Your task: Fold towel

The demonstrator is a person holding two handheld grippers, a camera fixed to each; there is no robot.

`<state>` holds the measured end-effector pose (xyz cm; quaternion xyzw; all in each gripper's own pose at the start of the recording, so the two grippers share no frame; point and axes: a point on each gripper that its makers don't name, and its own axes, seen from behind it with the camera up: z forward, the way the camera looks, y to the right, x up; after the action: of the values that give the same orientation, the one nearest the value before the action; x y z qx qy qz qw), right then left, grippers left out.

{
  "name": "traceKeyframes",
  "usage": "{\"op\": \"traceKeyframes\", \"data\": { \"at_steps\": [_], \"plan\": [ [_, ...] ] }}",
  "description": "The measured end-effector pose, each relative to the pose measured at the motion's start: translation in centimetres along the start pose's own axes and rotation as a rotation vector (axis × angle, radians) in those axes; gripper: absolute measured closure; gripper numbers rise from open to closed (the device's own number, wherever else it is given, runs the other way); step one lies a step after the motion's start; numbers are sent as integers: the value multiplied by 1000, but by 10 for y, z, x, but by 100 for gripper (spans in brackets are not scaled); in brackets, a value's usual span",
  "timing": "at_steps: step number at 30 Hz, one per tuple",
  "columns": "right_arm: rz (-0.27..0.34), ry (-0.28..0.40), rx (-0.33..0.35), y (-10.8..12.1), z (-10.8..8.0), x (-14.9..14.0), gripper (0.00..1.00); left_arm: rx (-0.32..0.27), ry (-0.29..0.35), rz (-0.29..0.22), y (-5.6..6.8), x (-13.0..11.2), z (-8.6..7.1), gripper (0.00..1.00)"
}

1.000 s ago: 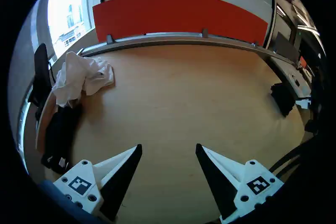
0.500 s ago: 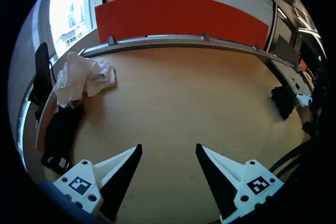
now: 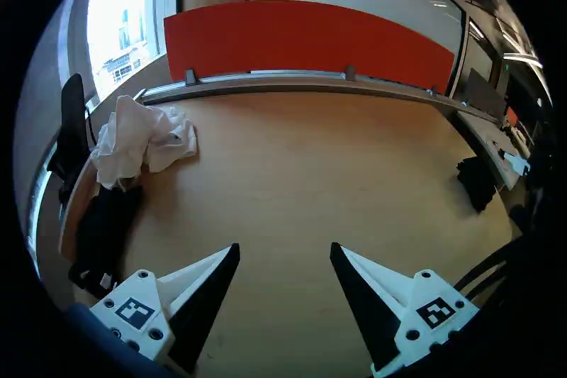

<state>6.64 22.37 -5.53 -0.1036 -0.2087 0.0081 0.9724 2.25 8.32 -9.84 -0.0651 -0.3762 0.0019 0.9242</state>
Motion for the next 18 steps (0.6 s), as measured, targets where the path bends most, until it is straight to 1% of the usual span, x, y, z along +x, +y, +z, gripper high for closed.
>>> {"op": "traceKeyframes", "data": {
  "at_steps": [5, 9, 14, 18],
  "plan": [
    [4, 93, -4, -7, -5, 29, 0, -4, 25, -9, 0, 8, 1, 6],
    [-1, 152, -4, -14, -8, 45, 0, -3, 51, -15, 0, 16, 2, 6],
    [-9, 177, 6, -25, -12, 53, 0, 5, 95, -14, -2, 27, 2, 6],
    [-21, 181, 16, -32, -13, 55, 0, 9, 159, -11, -3, 43, -1, 6]
  ]
}}
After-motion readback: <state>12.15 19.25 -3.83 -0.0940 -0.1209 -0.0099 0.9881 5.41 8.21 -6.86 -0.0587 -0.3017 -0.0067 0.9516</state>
